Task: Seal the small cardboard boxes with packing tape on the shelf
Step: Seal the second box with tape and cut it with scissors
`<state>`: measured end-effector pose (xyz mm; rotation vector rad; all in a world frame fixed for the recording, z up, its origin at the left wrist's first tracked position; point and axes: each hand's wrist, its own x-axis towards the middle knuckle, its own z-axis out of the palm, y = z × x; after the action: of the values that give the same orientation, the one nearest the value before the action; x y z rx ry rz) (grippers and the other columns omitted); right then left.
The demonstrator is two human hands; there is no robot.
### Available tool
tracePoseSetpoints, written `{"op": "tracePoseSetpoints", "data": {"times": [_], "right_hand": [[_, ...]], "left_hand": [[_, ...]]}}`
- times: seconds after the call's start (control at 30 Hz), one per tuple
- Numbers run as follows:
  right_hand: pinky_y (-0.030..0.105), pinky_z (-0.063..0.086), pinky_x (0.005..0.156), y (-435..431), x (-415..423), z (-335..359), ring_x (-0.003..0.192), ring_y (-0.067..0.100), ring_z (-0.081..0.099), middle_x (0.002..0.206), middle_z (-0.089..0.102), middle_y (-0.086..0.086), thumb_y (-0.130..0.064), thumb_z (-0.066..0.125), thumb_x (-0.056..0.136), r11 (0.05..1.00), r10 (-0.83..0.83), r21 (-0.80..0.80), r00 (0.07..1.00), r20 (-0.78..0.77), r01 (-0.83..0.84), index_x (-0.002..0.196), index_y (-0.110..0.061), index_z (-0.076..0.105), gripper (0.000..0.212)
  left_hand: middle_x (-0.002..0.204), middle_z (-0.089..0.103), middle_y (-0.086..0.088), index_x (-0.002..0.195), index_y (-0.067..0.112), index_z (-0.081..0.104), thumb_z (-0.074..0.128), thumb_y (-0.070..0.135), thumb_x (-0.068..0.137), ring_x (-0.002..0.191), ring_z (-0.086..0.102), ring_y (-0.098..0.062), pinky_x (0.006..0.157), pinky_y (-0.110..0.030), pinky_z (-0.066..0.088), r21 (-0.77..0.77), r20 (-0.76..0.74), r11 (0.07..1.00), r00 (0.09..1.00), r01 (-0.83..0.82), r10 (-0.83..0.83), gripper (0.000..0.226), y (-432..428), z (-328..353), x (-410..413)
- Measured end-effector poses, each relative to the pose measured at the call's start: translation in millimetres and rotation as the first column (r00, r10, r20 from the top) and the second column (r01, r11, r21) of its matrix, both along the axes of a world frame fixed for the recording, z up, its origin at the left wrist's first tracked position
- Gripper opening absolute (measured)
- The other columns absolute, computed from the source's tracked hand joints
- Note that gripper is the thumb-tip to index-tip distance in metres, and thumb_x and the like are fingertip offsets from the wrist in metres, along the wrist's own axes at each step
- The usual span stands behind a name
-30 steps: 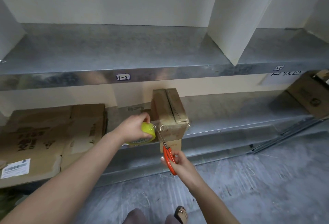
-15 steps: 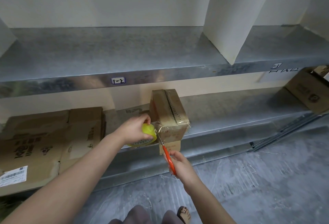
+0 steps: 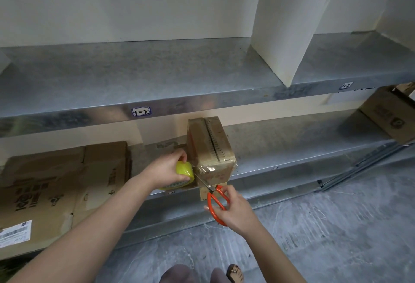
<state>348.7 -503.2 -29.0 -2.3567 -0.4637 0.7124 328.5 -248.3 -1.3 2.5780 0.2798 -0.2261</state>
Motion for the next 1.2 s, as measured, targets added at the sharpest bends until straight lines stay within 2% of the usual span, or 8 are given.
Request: {"op": "tracePoseSetpoints", "data": {"times": [0.13,0.27,0.4,0.53,0.7,0.9,1.07,1.2], "right_hand": [[0.041,0.043,0.101,-16.4,10.6,-4.4,0.118,0.011,0.048,0.124,0.052,-0.015,-0.085,0.055,0.064,0.983,0.104,-0.159,0.99,0.095,-0.088,0.121,-0.039,0.041,0.075],[0.039,0.037,0.099,-46.2,21.8,-6.5,0.12,0.006,0.045,0.123,0.049,-0.02,-0.081,0.053,0.068,0.968,0.143,-0.239,0.95,0.278,-0.076,0.124,-0.043,0.041,0.069],[0.035,0.032,0.087,-90.0,48.1,-9.0,0.113,0.005,0.048,0.117,0.05,-0.023,-0.07,0.057,0.073,0.971,0.069,-0.234,0.893,0.445,0.042,0.119,-0.048,0.047,0.052],[0.036,0.029,0.082,-121.7,91.9,-15.5,0.112,0.014,0.052,0.117,0.056,-0.013,-0.054,0.072,0.072,0.964,-0.052,-0.2,0.856,0.514,0.178,0.119,-0.038,0.055,0.052],[0.04,0.033,0.092,-108.4,148.9,-29.1,0.121,0.017,0.047,0.126,0.053,-0.006,-0.052,0.067,0.079,0.966,-0.105,-0.166,0.885,0.454,0.199,0.128,-0.032,0.051,0.055],[0.043,0.033,0.097,-77.9,192.5,-57.8,0.126,0.022,0.044,0.136,0.046,0.003,-0.052,0.056,0.09,0.958,0.05,-0.284,0.952,0.303,0.04,0.136,-0.019,0.04,0.059],[0.041,0.031,0.098,-78.0,194.0,-57.7,0.132,0.02,0.036,0.148,0.036,-0.002,-0.047,0.044,0.097,0.913,0.219,-0.403,0.916,0.336,-0.07,0.142,-0.031,0.038,0.048],[0.043,0.037,0.106,-68.0,157.3,-24.3,0.131,0.024,0.043,0.14,0.051,0.002,-0.033,0.055,0.096,0.992,0.104,0.012,0.883,0.458,-0.123,0.132,-0.021,0.057,0.038]], "left_hand": [[0.1,0.054,0.006,0.104,0.03,0.045,0.077,0.043,0.074,0.086,0.052,-0.015,0.066,-0.028,0.041,0.008,0.009,1.0,1.0,-0.017,0.017,0.046,-2.6,1.6,3.0],[0.1,0.054,0.007,0.102,0.032,0.044,0.078,0.044,0.073,0.086,0.052,-0.014,0.066,-0.028,0.041,0.02,-0.009,0.999,1.0,-0.025,0.025,0.046,-6.8,2.8,5.0],[0.101,0.055,0.006,0.102,0.031,0.046,0.079,0.044,0.073,0.085,0.051,-0.013,0.063,-0.024,0.038,0.039,-0.007,0.998,0.999,-0.053,0.054,0.047,-14.5,1.8,5.2],[0.099,0.055,0.007,0.099,0.034,0.044,0.079,0.045,0.072,0.084,0.05,-0.009,0.062,-0.023,0.036,0.038,-0.01,0.994,0.995,-0.103,0.103,0.046,-19.2,1.2,2.1],[0.104,0.055,0.008,0.103,0.034,0.046,0.079,0.048,0.072,0.091,0.052,-0.011,0.069,-0.024,0.038,0.038,-0.014,0.979,0.98,-0.2,0.201,0.048,-26.7,2.1,0.1],[0.102,0.059,0.004,0.103,0.026,0.05,0.083,0.044,0.069,0.09,0.055,-0.016,0.074,-0.03,0.044,0.046,0.041,0.958,0.959,-0.283,0.281,0.05,-36.0,-1.0,-1.9],[0.1,0.058,0.006,0.099,0.026,0.05,0.084,0.043,0.066,0.092,0.054,-0.016,0.076,-0.03,0.042,0.02,0.03,0.952,0.951,-0.307,0.306,0.051,-37.7,-1.2,-5.2],[0.094,0.056,0.012,0.095,0.03,0.048,0.084,0.045,0.065,0.087,0.053,-0.012,0.068,-0.026,0.034,-0.021,0.015,0.959,0.959,-0.283,0.283,0.049,-35.7,-0.3,-6.9]]}}
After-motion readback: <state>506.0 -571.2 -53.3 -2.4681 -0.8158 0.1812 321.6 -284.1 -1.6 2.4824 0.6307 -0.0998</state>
